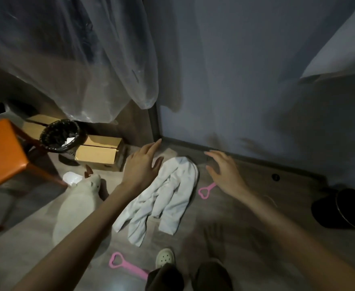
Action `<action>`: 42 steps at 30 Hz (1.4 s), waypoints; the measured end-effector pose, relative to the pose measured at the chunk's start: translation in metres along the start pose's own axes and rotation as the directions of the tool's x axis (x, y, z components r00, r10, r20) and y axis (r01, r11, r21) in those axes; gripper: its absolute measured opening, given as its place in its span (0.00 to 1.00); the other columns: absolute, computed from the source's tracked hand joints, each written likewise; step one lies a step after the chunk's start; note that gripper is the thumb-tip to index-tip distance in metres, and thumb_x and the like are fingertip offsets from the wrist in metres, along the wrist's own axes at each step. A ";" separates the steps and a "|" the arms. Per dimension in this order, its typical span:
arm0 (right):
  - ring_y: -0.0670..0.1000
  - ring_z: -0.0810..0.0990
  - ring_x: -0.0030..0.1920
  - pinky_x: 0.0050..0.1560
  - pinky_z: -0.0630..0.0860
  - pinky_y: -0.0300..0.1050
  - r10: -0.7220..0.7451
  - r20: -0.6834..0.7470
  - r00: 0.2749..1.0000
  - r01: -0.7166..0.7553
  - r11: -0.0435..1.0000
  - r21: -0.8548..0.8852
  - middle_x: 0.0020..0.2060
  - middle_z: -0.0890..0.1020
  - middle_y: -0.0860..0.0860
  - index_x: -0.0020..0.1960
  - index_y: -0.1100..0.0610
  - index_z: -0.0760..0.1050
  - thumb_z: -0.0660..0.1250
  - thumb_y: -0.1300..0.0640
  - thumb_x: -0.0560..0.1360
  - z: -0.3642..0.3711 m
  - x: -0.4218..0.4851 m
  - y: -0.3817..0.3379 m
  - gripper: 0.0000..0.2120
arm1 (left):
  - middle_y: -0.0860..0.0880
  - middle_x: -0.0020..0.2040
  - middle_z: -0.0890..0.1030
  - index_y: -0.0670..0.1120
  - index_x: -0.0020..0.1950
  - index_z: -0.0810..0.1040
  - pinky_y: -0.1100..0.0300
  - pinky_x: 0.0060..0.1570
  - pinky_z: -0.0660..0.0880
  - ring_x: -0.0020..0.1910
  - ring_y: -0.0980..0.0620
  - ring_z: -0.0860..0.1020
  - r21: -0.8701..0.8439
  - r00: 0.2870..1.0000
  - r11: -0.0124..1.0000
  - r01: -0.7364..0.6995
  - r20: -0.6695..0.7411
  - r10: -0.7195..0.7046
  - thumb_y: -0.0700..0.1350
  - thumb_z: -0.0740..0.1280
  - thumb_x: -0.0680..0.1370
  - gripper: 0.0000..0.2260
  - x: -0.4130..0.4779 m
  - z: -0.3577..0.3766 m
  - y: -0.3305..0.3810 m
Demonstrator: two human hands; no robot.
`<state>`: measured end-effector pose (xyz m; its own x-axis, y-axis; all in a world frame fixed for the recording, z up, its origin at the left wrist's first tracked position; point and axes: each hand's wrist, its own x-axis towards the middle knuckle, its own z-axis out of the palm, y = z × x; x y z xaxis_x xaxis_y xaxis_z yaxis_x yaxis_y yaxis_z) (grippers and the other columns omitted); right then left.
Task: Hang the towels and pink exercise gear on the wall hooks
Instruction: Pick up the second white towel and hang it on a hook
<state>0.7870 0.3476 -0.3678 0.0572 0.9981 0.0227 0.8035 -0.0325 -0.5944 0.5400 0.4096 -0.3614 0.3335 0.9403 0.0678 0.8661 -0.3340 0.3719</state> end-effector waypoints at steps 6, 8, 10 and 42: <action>0.62 0.76 0.58 0.61 0.72 0.52 0.136 0.124 0.983 -0.142 0.989 0.043 0.58 0.78 0.60 0.62 0.61 0.74 0.66 0.61 0.72 0.066 0.033 0.041 0.18 | 0.46 0.69 0.72 0.51 0.74 0.62 0.49 0.59 0.73 0.63 0.43 0.74 -0.039 0.986 0.994 0.107 0.133 -0.101 0.53 0.59 0.80 0.23 0.015 0.074 -0.040; 0.61 0.76 0.56 0.58 0.73 0.52 0.207 0.160 0.965 -0.218 0.975 0.049 0.59 0.76 0.60 0.64 0.60 0.73 0.66 0.61 0.74 0.096 0.045 0.062 0.19 | 0.45 0.69 0.72 0.51 0.74 0.62 0.50 0.58 0.72 0.62 0.43 0.74 -0.054 0.978 0.989 0.136 0.166 -0.125 0.52 0.59 0.80 0.23 0.019 0.104 -0.054; 0.61 0.75 0.56 0.59 0.72 0.51 0.268 0.184 0.946 -0.281 0.958 0.051 0.60 0.75 0.60 0.65 0.59 0.72 0.66 0.61 0.74 0.127 0.055 0.085 0.19 | 0.45 0.68 0.73 0.50 0.74 0.63 0.50 0.57 0.72 0.61 0.42 0.74 -0.066 0.969 0.983 0.169 0.194 -0.153 0.51 0.59 0.80 0.22 0.024 0.136 -0.068; 0.57 0.76 0.50 0.50 0.73 0.51 -0.238 0.399 0.886 0.310 0.942 -0.128 0.49 0.82 0.51 0.50 0.54 0.79 0.53 0.45 0.75 0.661 0.083 0.430 0.19 | 0.44 0.52 0.79 0.44 0.55 0.78 0.55 0.40 0.75 0.47 0.43 0.80 -0.210 0.965 0.945 0.251 0.125 -0.229 0.46 0.69 0.74 0.11 -0.044 0.734 -0.354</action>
<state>0.7459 0.4514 -1.1530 -0.3767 0.9126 -0.1592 0.8503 0.2724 -0.4504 0.4921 0.4381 -1.1758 0.1704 0.9761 -0.1351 0.8238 -0.0659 0.5631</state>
